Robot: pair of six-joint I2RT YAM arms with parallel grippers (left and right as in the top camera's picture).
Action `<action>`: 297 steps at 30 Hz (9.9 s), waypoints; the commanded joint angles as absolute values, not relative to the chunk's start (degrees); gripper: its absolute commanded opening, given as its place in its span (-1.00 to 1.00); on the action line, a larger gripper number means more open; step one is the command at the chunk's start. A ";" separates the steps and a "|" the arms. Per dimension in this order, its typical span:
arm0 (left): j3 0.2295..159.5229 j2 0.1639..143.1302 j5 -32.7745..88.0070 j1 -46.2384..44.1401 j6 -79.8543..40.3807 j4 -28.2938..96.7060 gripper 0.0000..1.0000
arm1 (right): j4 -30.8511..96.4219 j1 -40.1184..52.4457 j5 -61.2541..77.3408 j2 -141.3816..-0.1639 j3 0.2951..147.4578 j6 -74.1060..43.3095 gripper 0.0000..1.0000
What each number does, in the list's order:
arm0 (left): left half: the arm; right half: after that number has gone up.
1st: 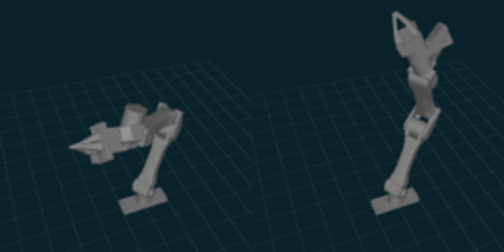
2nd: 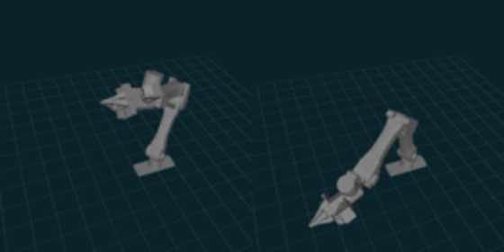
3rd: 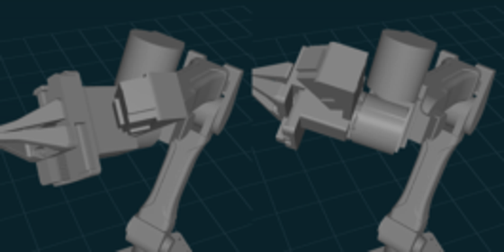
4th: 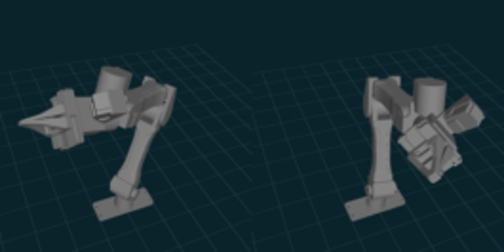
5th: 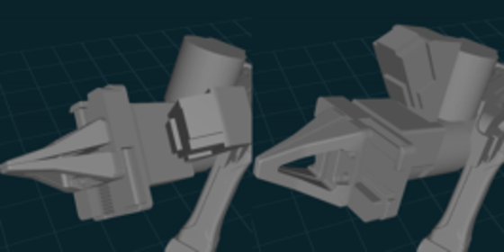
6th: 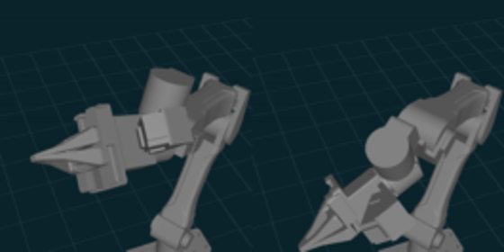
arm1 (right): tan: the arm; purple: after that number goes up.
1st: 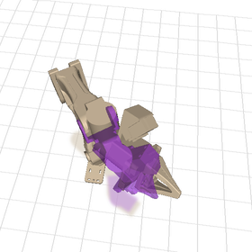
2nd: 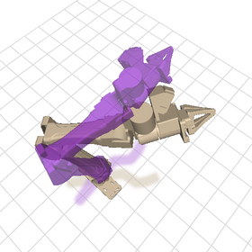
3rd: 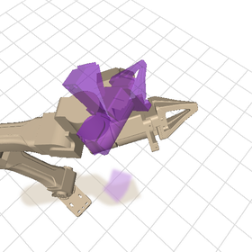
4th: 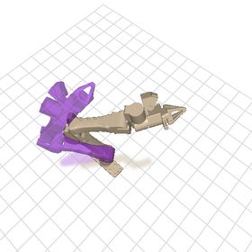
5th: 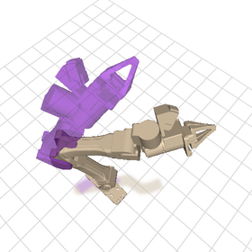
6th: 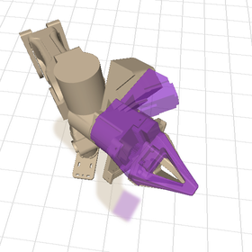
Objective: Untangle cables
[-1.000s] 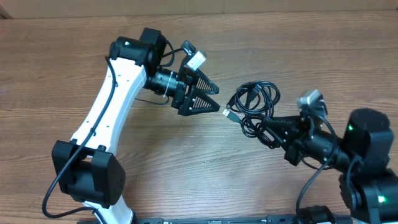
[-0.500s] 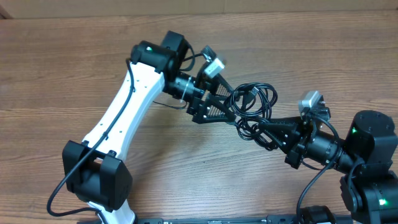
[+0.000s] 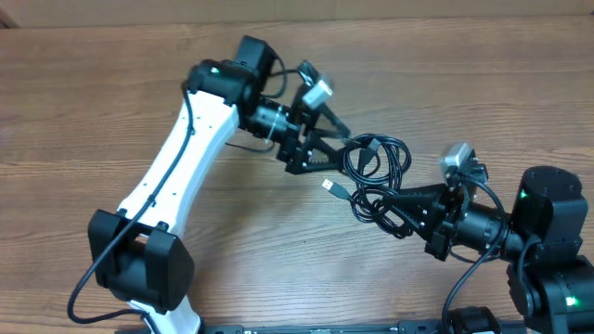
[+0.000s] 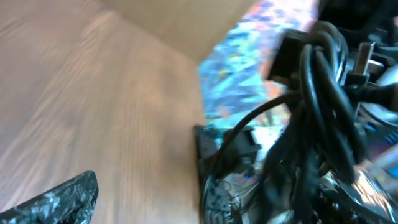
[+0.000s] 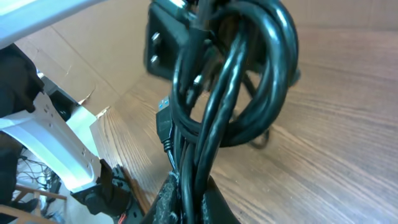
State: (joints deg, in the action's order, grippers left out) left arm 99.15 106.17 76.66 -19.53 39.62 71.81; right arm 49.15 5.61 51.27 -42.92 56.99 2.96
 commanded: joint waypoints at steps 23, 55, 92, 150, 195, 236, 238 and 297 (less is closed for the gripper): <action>100.55 104.12 69.17 -16.34 12.01 65.80 1.00 | 41.08 5.50 25.89 -42.50 57.49 -21.37 -0.92; 100.55 104.12 87.57 -28.67 -13.08 31.73 0.99 | 30.00 5.52 30.06 -43.75 57.39 -35.24 -0.92; 100.53 104.12 84.47 -31.66 1.78 26.28 -0.91 | 36.69 5.50 24.21 -44.21 57.41 -19.68 0.32; 100.55 104.12 74.46 -31.88 59.11 73.23 -0.92 | 48.42 5.50 33.47 -44.01 57.49 16.40 -0.92; 100.53 104.12 78.37 -22.44 53.45 70.89 -0.92 | 63.18 5.52 27.62 -44.01 57.49 -37.85 -0.92; 100.53 104.12 71.90 -28.16 52.77 66.96 -0.92 | 55.44 5.52 21.54 -48.82 57.39 -39.05 0.28; 100.53 104.12 72.03 -28.16 52.75 66.70 -0.92 | 55.79 5.50 22.44 -50.28 57.39 -39.03 0.18; 100.55 103.74 90.65 -19.27 52.27 67.66 -0.92 | 66.35 5.50 -4.49 -65.10 57.32 -32.77 0.15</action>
